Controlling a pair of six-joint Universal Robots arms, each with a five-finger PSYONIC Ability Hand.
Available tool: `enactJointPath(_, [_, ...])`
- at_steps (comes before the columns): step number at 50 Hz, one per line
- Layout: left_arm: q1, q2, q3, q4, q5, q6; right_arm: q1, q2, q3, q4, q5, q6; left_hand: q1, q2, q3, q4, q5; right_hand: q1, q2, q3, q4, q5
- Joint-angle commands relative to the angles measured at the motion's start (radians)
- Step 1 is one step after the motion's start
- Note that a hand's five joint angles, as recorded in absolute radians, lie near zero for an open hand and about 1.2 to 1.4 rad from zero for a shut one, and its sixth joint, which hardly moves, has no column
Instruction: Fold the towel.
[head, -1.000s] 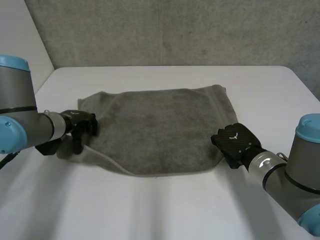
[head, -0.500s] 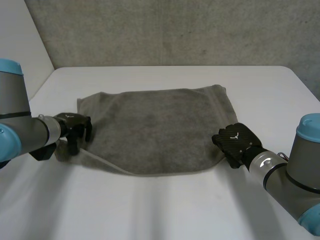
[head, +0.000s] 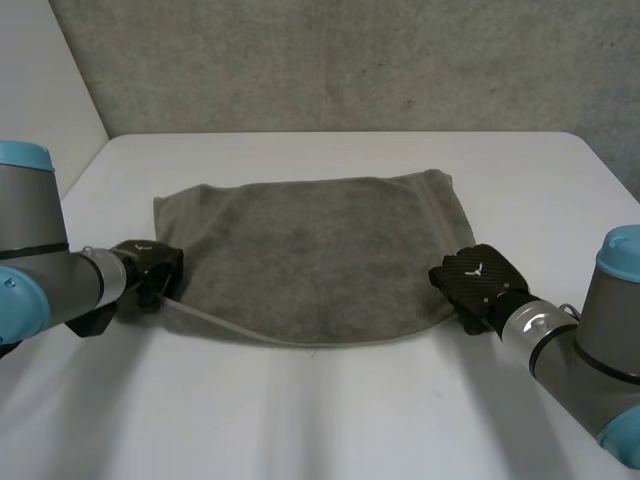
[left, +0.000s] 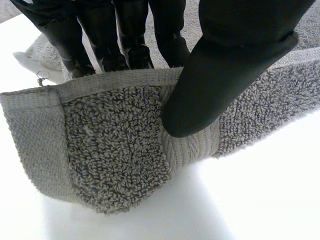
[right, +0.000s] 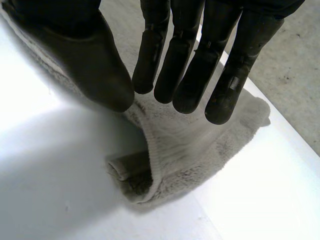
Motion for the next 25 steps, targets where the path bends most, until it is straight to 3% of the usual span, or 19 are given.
enactJointPath(1, [-0.011,0.018,-0.022,0.008,-0.004,-0.002,-0.039,-0.002,-0.014,0.003,0.025,0.012,0.214,0.204,0.207,0.205,0.382,-0.21,-0.208,-0.209,-0.212,-0.212])
enactJointPath(8, [-0.008,0.038,-0.083,0.123,-0.009,-0.005,-0.075,0.0,-0.039,0.009,0.079,0.088,0.214,0.204,0.207,0.205,0.382,-0.489,-0.487,-0.488,-0.491,-0.492])
enactJointPath(25, [-0.006,0.054,-0.117,0.175,-0.009,-0.02,-0.102,0.037,-0.062,0.117,0.061,0.169,0.214,0.204,0.207,0.205,0.382,-0.554,-0.552,-0.553,-0.556,-0.556])
